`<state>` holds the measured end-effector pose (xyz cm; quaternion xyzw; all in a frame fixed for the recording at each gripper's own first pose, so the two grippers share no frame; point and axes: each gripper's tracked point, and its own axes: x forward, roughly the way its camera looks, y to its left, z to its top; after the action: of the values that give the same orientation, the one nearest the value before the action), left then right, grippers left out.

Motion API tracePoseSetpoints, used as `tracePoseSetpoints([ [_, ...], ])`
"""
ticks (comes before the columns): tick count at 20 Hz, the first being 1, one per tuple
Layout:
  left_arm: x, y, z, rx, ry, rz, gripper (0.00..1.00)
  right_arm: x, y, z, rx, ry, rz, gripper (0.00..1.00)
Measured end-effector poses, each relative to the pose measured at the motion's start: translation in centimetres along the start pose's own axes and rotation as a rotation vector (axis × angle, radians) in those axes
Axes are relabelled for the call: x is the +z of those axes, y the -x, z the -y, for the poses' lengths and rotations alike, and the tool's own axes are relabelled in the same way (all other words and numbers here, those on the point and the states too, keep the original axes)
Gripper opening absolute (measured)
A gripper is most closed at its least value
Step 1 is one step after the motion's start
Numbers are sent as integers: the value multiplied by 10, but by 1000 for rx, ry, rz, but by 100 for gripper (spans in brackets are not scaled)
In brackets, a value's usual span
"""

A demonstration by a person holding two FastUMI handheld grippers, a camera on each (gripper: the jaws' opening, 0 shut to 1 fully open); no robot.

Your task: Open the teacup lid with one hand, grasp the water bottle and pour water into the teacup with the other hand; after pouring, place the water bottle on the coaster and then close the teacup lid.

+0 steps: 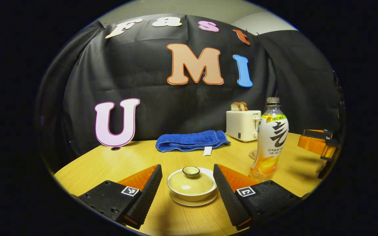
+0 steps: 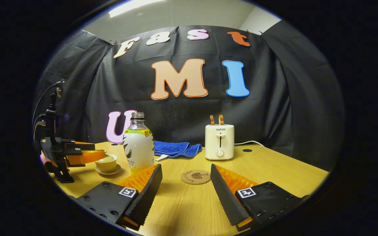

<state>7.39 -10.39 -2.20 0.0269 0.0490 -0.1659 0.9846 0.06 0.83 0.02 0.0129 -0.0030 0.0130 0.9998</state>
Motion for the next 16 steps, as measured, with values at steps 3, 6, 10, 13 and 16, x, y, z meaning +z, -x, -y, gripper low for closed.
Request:
tracePoseSetpoints([
  [3,-1,-9,2,-11,-1,-17,91,-1,0,0,5,0,-1,91],
  [6,-3,-16,3,-23,10,-35,87,0,0,0,5,0,-1,91],
  [10,-8,-19,5,-32,0,-67,78,0,0,0,5,-1,-1,91],
  [13,-10,-21,5,-29,-16,-88,72,0,0,0,5,-1,0,92],
  [16,-9,-24,4,-21,-23,-91,64,0,0,-1,5,-1,0,91],
])
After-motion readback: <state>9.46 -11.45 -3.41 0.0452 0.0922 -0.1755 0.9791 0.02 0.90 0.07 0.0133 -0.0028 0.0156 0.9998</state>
